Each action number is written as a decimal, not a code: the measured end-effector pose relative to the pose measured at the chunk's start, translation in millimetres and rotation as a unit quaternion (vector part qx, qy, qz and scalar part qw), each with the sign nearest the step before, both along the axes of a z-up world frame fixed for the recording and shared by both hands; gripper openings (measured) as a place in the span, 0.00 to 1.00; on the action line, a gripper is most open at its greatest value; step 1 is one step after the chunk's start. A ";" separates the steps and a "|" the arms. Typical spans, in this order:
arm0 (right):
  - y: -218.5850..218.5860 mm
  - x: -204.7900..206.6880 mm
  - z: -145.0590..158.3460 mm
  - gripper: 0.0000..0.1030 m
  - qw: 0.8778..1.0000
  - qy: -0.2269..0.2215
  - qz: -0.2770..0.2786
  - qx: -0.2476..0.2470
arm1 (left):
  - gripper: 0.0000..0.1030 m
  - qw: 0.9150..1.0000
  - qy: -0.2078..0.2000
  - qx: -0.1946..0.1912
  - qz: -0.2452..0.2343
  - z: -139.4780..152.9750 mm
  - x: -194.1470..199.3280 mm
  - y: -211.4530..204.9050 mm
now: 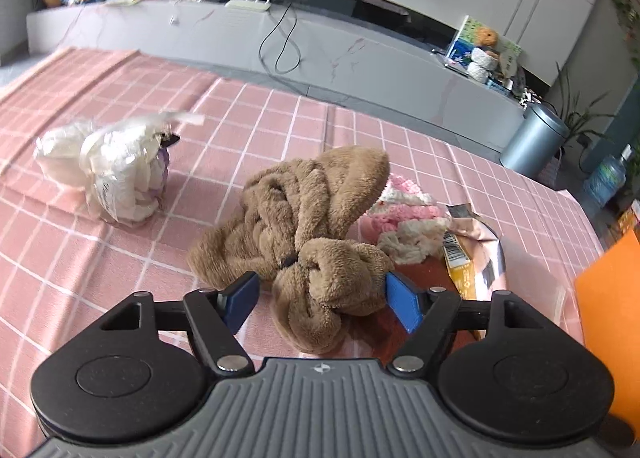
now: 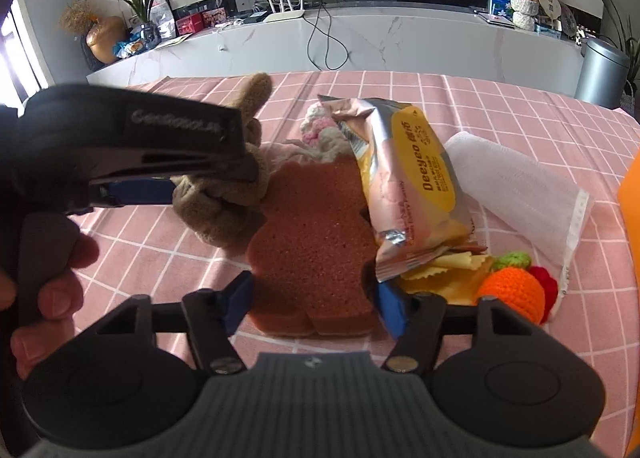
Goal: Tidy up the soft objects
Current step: 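Grasp the red bear sponge with the right tool while the left tool grasps the brown plush bunny, then lift the sponge and bunny with both tools and carry them over the box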
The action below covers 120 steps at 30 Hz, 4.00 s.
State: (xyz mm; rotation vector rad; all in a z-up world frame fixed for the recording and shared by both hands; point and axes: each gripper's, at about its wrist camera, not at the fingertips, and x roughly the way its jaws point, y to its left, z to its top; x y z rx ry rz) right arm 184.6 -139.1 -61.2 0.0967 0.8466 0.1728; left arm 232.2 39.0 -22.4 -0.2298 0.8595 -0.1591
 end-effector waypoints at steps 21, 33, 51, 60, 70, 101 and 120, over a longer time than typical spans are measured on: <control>-18.5 -82.3 18.5 0.52 0.999 0.007 0.036 -0.011 | 0.27 0.998 0.002 0.001 -0.069 20.2 -106.7 25.5; -50.9 -144.6 21.5 0.52 1.000 0.020 0.006 -0.009 | 0.27 0.987 0.015 0.040 -0.155 16.5 -180.8 4.0; -60.0 -159.6 13.1 0.73 1.000 0.012 -0.018 -0.005 | 0.83 0.997 0.038 0.003 -0.073 1.8 -203.3 0.9; -58.3 -151.4 5.1 0.73 1.000 0.010 -0.017 -0.010 | 0.86 0.999 0.035 -0.007 -0.041 1.4 -194.2 -14.6; -55.3 -152.6 1.1 0.67 1.000 -0.003 -0.005 -0.023 | 0.69 0.998 0.050 0.012 -0.042 -19.7 -184.7 -24.0; -134.4 -195.7 101.1 0.55 0.987 -0.141 -0.076 -0.034 | 0.46 0.986 -0.082 -0.013 -0.147 80.4 -196.5 -80.8; -295.3 -183.4 126.6 0.55 0.980 -0.065 -0.162 -0.097 | 0.46 0.940 -0.074 -0.024 -0.333 104.9 -159.7 -260.9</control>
